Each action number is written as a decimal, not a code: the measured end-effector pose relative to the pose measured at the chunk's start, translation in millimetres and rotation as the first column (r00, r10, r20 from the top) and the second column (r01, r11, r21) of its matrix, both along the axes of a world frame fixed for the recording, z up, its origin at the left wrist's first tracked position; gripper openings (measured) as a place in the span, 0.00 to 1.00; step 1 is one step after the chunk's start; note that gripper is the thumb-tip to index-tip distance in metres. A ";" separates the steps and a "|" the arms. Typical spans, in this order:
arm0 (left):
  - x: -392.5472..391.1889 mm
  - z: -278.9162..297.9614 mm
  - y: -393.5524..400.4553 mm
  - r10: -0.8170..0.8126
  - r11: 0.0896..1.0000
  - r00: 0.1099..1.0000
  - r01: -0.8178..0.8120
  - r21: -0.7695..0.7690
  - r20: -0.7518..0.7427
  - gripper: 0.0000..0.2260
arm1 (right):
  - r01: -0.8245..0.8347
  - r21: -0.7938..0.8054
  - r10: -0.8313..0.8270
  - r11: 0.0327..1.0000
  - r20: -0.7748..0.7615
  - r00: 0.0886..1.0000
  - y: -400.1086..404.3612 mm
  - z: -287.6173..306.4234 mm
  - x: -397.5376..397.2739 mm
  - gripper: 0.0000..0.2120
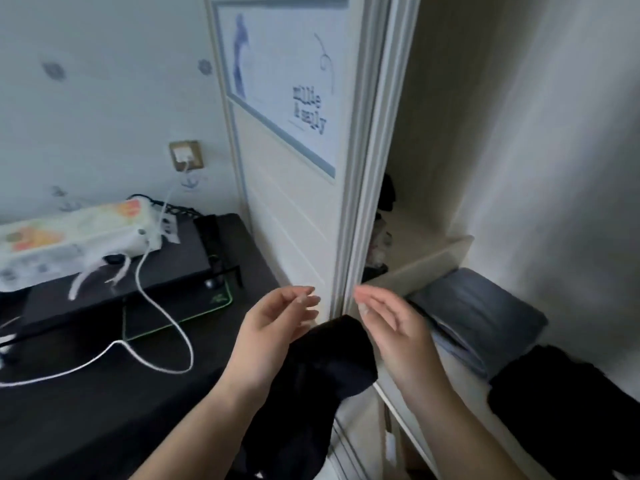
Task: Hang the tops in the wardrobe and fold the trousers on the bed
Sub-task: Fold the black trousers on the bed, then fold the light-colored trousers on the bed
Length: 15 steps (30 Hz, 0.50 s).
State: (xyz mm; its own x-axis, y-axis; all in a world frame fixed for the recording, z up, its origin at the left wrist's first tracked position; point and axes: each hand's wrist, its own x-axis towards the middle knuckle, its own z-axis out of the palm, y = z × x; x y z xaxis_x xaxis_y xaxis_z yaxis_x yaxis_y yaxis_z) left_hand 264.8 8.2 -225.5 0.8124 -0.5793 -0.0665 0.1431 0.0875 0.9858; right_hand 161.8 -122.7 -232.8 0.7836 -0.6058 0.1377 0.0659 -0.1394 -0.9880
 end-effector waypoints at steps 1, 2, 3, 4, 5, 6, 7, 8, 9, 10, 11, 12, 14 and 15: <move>-3.9 3.3 22.1 0.063 0.998 0.998 -0.063 0.003 0.020 0.07 | -0.072 -0.001 0.072 0.997 0.011 0.997 13.0 4.6 4.3 0.13; -8.2 3.7 41.0 0.115 0.993 0.993 -0.115 0.009 0.032 0.07 | -0.133 -0.005 0.133 0.991 0.019 0.991 24.2 6.7 7.3 0.12; -15.2 3.2 65.1 0.187 0.982 0.982 -0.187 0.015 0.041 0.07 | -0.202 -0.003 0.202 0.979 0.022 0.979 39.9 8.5 10.5 0.12; -21.2 1.8 84.4 0.237 0.971 0.970 -0.238 0.019 0.048 0.08 | -0.251 -0.003 0.251 0.968 0.032 0.967 51.8 8.8 13.1 0.11; -27.6 -0.4 101.6 0.278 0.960 0.959 -0.280 0.028 0.056 0.08 | -0.293 -0.003 0.293 0.956 0.034 0.955 63.4 9.7 14.4 0.11; -36.4 -3.3 123.2 0.338 0.940 0.939 -0.341 0.035 0.062 0.09 | -0.356 -0.009 0.356 0.935 0.029 0.934 79.5 9.8 16.6 0.10; -48.0 -6.6 148.0 0.407 0.911 0.911 -0.410 0.041 0.068 0.09 | -0.427 -0.006 0.427 0.904 0.018 0.904 99.8 10.0 18.3 0.10; -57.8 -9.9 167.5 0.456 0.887 0.887 -0.459 0.043 0.073 0.10 | -0.479 0.000 0.479 0.878 0.010 0.878 116.8 9.3 19.4 0.10; -70.2 -13.0 189.6 0.507 0.858 0.858 -0.511 0.051 0.081 0.11 | -0.533 0.013 0.533 0.846 0.000 0.846 137.1 8.7 18.8 0.10; -81.2 -16.4 209.1 0.553 0.827 0.829 -0.559 0.064 0.088 0.11 | -0.585 0.019 0.585 0.811 -0.006 0.811 155.6 8.2 16.8 0.10; -94.8 -19.1 231.3 0.606 0.787 0.790 -0.612 0.075 0.089 0.11 | -0.640 0.018 0.640 0.768 -0.014 0.768 177.6 8.0 14.0 0.10; -107.6 -22.1 250.8 0.653 0.748 0.752 -0.659 0.079 0.087 0.11 | -0.688 0.015 0.688 0.725 -0.017 0.725 196.1 8.1 11.0 0.09; -135.8 -26.7 292.3 0.745 0.659 0.663 -0.748 0.074 0.067 0.11 | -0.772 0.015 0.772 0.635 -0.030 0.635 236.6 9.2 5.8 0.09; -149.1 -27.9 311.0 0.781 0.619 0.623 -0.782 0.076 0.050 0.11 | -0.804 0.014 0.804 0.594 -0.041 0.593 255.5 10.7 3.8 0.09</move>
